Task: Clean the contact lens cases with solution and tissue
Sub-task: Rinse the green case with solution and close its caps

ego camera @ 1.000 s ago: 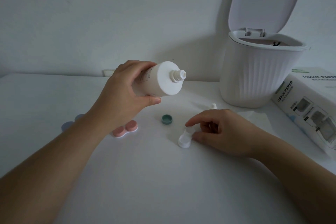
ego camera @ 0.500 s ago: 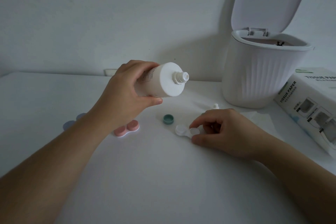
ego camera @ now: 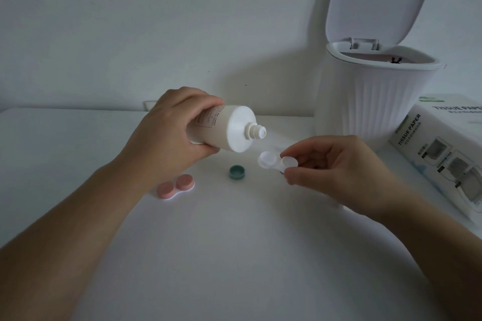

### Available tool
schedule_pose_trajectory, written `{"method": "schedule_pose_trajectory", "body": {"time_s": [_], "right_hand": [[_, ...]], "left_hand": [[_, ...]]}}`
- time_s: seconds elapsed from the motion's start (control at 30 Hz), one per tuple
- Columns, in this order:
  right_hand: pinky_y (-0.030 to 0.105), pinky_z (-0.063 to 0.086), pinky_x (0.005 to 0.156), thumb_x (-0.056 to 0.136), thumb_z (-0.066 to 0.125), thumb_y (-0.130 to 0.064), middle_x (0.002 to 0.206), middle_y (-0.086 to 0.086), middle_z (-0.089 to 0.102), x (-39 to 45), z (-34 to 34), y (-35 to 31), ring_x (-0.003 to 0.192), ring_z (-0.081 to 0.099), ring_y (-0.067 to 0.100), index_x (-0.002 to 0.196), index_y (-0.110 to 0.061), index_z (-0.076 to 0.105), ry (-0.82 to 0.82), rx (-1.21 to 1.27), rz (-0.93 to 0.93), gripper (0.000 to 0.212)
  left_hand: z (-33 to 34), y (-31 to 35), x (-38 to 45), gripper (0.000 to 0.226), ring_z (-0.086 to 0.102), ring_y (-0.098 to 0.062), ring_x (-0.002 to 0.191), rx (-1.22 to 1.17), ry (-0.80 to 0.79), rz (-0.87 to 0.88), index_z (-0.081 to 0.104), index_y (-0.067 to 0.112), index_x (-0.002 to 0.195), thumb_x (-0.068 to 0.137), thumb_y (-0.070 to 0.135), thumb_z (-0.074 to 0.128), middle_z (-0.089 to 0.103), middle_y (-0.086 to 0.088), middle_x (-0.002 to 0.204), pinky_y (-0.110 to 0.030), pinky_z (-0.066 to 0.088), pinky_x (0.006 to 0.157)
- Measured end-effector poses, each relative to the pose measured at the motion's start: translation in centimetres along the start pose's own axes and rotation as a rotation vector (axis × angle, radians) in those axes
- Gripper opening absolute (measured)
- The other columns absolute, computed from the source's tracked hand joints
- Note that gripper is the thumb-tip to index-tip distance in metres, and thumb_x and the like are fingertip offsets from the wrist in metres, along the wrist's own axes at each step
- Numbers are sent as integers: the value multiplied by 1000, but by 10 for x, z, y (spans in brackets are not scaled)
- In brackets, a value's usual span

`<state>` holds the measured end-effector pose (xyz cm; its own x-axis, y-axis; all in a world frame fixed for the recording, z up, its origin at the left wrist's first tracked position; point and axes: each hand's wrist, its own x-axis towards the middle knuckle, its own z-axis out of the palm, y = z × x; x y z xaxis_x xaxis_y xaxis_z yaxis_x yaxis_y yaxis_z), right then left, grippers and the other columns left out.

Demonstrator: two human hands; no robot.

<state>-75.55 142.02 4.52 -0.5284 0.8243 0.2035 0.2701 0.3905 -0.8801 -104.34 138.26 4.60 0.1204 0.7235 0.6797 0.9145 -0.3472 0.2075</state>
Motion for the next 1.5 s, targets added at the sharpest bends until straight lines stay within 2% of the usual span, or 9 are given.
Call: {"method": "schedule_pose_trajectory", "body": {"time_s": [0.07,0.13,0.47,0.67,0.87,0.97,1.1,1.37,1.5], "right_hand": [[58,57,86,73,82,-22,86,4,78,-1,0,-2,85,74,34,92,-28,79,20,35,1,21],[60,56,87,74,81,-18,86,6,78,-2,0,-4,87,73,37,93,-26,79,39,59,6,21],[53,59,88,77,81,-15,86,3,79,-3,1,-5,85,76,29,94,-26,79,51,76,-8,20],[50,59,89,75,82,-20,87,0,79,-2,1,-4,84,76,24,95,-25,80,43,68,-12,20],[47,60,89,75,82,-27,88,-3,80,-3,2,-3,84,77,19,94,-30,79,21,52,-20,20],[48,60,89,75,82,-29,88,-5,79,-3,2,-4,84,77,17,94,-31,79,16,34,-26,20],[50,59,90,75,82,-29,87,-3,79,-3,2,-4,84,77,19,94,-29,79,9,49,-26,19],[53,58,90,76,81,-30,87,-2,79,-4,3,-5,85,77,21,94,-28,79,5,61,-39,18],[53,58,90,71,79,-39,88,-2,79,-4,3,-5,86,77,21,95,-28,79,7,66,-45,26]], "left_hand": [[1,0,-1,66,52,-14,111,14,3,29,63,24,124,65,21,93,59,10,122,-24,40,91],[1,1,-1,65,53,-16,112,15,8,50,64,23,124,65,19,92,60,8,123,-26,41,92],[0,6,0,65,52,-19,116,46,26,83,66,18,123,64,10,92,61,4,123,-28,43,91],[-1,7,1,63,52,-23,117,46,47,93,68,15,122,64,5,91,62,0,123,-26,40,96],[-3,8,2,62,52,-26,117,65,51,111,69,13,122,64,3,91,62,-1,123,-36,44,97],[-4,9,3,62,50,-26,117,74,60,111,69,12,122,65,2,90,62,-2,124,-34,42,99],[-4,11,3,62,50,-28,117,84,68,120,69,10,121,64,-1,89,62,-3,124,-30,39,101],[-4,12,4,63,50,-30,117,97,79,141,68,10,121,63,-1,89,60,-3,124,-31,39,101],[-3,11,4,62,50,-31,117,98,87,145,67,10,121,64,0,89,60,-4,124,-32,40,100]]}}
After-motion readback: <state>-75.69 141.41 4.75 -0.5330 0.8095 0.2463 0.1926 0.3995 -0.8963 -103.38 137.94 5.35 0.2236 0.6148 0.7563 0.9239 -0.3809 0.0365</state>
